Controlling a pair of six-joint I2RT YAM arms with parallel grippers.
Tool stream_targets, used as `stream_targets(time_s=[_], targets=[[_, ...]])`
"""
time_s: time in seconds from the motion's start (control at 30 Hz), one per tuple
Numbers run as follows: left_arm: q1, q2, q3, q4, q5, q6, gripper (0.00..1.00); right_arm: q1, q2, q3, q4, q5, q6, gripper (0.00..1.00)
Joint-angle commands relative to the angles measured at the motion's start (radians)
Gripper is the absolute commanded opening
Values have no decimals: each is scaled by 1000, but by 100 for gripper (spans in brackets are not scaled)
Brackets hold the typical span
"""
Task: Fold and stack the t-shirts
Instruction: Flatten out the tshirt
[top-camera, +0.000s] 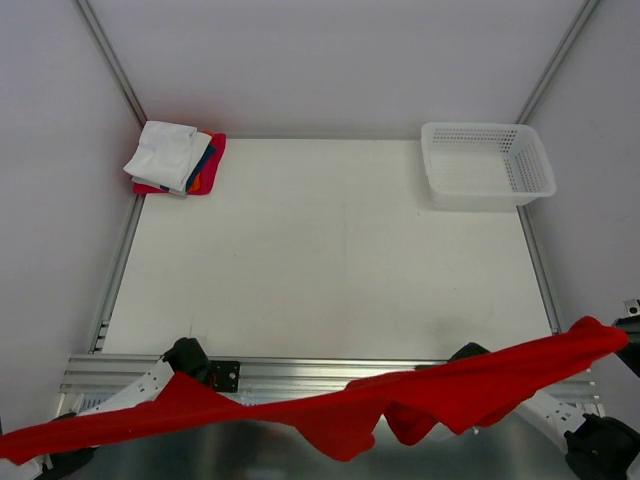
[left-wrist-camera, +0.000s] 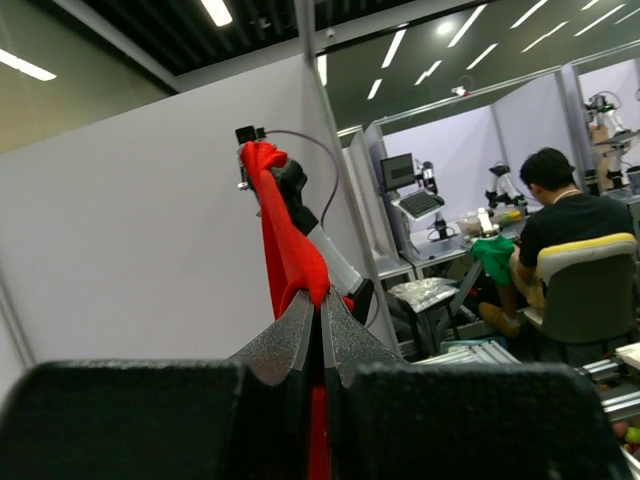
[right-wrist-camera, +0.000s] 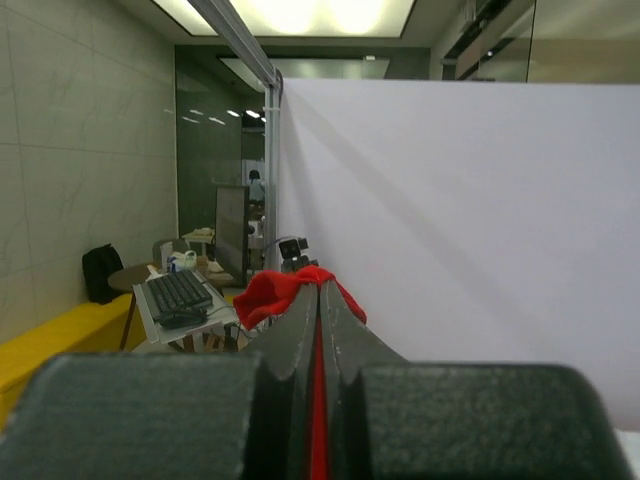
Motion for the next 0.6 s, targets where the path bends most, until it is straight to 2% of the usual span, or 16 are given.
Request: stream_targets(time_s=[0.0,0.07,0.13,0.2,0.33,0.43,0.57], targets=[[37,49,15,151,117,-107,0,-70,-45,-19,388,-13,236,0],[65,46,17,186,131,-147,0,-89,-61,-19,409,24,284,0],[83,44,15,203,135,-171,0,-110,-84,19,319,59,263,0],[103,41,9,207,113,-181,0,-125,-107,65,163,145,181,0],[105,20,-28,205,45,-175,0,-130,-130,105,-43,303,43,0],[105,23,-37,167,-2,-125,0,-130,-130,125,-201,517,-38,0],[104,37,-55,52,-94,-11,0,-130,-101,136,-422,668,-161,0]])
